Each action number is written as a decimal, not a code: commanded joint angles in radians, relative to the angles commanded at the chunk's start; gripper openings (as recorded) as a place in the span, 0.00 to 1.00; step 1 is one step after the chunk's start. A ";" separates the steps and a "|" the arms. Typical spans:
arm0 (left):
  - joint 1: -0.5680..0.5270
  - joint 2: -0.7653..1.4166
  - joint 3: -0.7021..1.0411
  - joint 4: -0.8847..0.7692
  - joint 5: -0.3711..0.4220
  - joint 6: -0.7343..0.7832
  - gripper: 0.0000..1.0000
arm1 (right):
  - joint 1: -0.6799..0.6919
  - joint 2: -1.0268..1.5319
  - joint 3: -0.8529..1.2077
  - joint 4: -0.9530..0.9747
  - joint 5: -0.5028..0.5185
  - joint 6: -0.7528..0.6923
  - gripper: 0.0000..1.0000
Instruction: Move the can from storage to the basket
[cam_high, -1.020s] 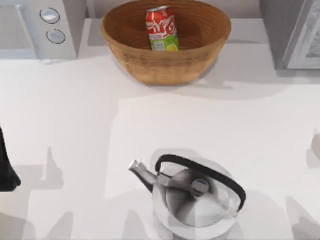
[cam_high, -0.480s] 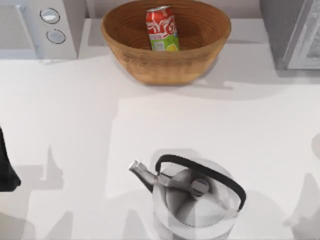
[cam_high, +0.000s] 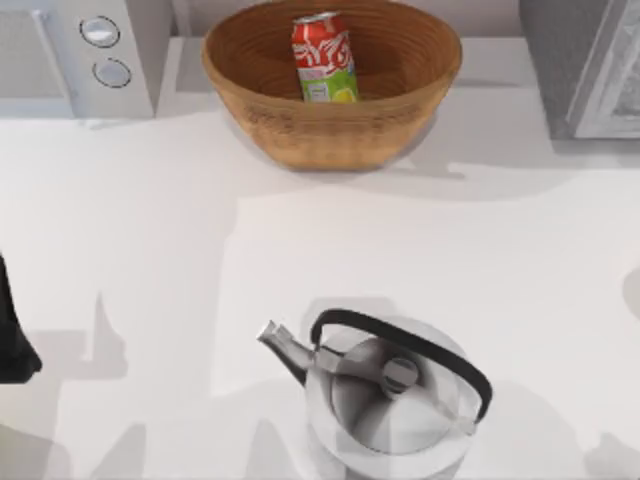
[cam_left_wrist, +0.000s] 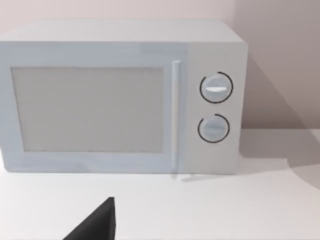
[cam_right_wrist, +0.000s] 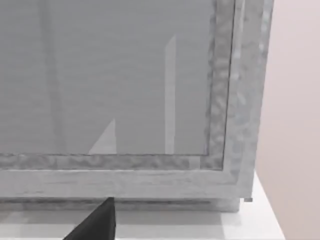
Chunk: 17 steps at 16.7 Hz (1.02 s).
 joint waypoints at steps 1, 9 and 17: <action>0.000 0.000 0.000 0.000 0.000 0.000 1.00 | 0.000 0.000 0.000 0.000 0.000 0.000 1.00; 0.000 0.000 0.000 0.000 0.000 0.000 1.00 | -0.012 -0.009 0.149 -0.152 -0.009 0.002 1.00; 0.000 0.000 0.000 0.000 0.000 0.000 1.00 | -0.033 -0.066 0.723 -0.820 -0.040 0.002 1.00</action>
